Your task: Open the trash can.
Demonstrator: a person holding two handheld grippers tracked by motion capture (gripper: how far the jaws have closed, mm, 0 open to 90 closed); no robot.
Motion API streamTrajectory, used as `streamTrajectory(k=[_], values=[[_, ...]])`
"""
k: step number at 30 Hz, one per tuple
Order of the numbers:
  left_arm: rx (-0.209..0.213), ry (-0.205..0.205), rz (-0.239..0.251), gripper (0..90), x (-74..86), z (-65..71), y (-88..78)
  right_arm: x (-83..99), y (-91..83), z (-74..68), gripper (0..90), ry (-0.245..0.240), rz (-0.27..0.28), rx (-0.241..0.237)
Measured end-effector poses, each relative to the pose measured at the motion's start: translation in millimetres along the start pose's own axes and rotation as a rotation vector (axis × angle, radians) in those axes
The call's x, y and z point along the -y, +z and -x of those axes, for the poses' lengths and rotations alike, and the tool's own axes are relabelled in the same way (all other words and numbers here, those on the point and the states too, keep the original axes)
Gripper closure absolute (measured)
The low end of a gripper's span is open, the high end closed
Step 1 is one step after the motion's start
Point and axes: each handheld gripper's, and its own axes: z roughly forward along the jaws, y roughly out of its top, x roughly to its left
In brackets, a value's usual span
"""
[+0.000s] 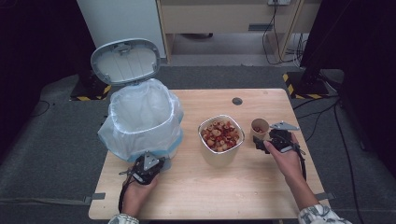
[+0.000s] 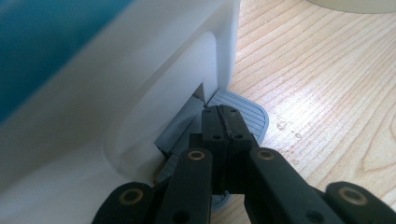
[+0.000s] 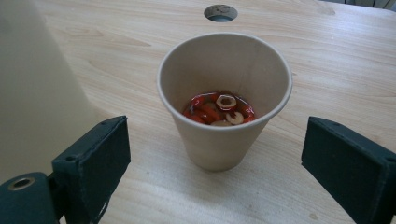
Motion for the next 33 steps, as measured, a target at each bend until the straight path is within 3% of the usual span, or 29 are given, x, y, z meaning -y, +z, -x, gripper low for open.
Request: streamTrajectory(k=[9,24,33], values=[[0.003,-0.002,0.001,88.8,0.3,-0.5,0.0,2.1,17.2,2.3,8.7,0.039,0.021,0.013],[0.003,-0.005,0.003,88.8,0.5,-0.5,0.0,1.7,29.9,-0.2,8.8,0.089,0.059,0.02],[0.002,-0.006,0.004,88.8,0.6,-0.5,0.0,0.5,36.5,-5.2,8.8,0.107,0.091,0.057]])
